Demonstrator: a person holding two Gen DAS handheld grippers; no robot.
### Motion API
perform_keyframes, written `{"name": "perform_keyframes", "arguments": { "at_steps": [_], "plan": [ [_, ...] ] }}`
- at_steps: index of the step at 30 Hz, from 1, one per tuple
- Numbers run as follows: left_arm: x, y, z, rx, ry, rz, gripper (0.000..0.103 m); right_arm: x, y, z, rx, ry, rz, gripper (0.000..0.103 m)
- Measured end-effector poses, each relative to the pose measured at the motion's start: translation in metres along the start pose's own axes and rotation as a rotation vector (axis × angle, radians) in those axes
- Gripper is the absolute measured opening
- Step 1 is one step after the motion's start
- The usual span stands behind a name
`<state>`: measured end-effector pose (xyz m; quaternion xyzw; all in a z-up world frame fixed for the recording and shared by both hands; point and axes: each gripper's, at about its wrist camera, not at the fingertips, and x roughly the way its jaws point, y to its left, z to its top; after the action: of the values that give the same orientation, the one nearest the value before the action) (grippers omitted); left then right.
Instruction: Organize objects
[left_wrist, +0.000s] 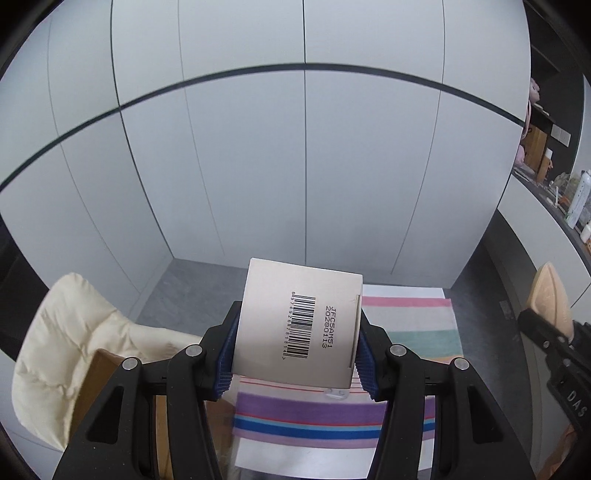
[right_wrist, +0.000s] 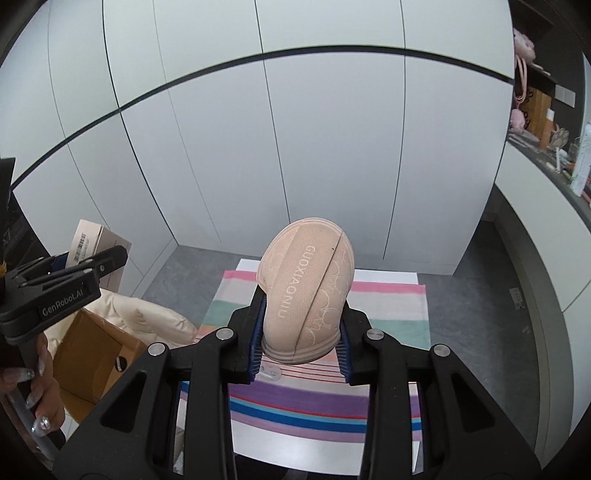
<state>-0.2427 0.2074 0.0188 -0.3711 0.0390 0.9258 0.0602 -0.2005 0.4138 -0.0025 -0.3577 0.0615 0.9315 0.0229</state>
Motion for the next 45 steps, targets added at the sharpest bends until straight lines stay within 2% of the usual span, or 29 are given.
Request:
{"name": "perform_keyframes", "arguments": {
  "at_steps": [9,13,20,25,30,36,45],
  "plan": [
    [-0.053,0.005,-0.001,0.025,-0.035,0.045,0.054,-0.046,0.019,0.005,-0.032,-0.027,-0.023,0.033],
    [-0.070,0.009,-0.005,0.022,-0.046,0.036,0.054,-0.059,0.022,0.003,-0.025,-0.041,-0.019,0.033],
    [-0.083,0.002,-0.011,0.054,-0.069,0.041,0.054,-0.067,0.006,-0.002,0.010,-0.035,-0.010,0.033],
    [-0.089,-0.002,-0.022,0.065,-0.064,0.009,0.054,-0.073,0.001,-0.011,-0.002,-0.041,-0.029,0.033],
    [-0.093,0.001,-0.055,0.095,-0.025,0.019,0.054,-0.084,-0.011,-0.038,0.022,-0.019,-0.106,0.033],
    [-0.123,0.007,-0.105,0.125,-0.030,0.010,0.054,-0.106,-0.026,-0.083,0.046,-0.014,-0.132,0.033],
    [-0.168,0.027,-0.174,0.112,-0.037,-0.013,0.054,-0.134,-0.031,-0.157,0.046,0.041,-0.086,0.033]
  ]
}}
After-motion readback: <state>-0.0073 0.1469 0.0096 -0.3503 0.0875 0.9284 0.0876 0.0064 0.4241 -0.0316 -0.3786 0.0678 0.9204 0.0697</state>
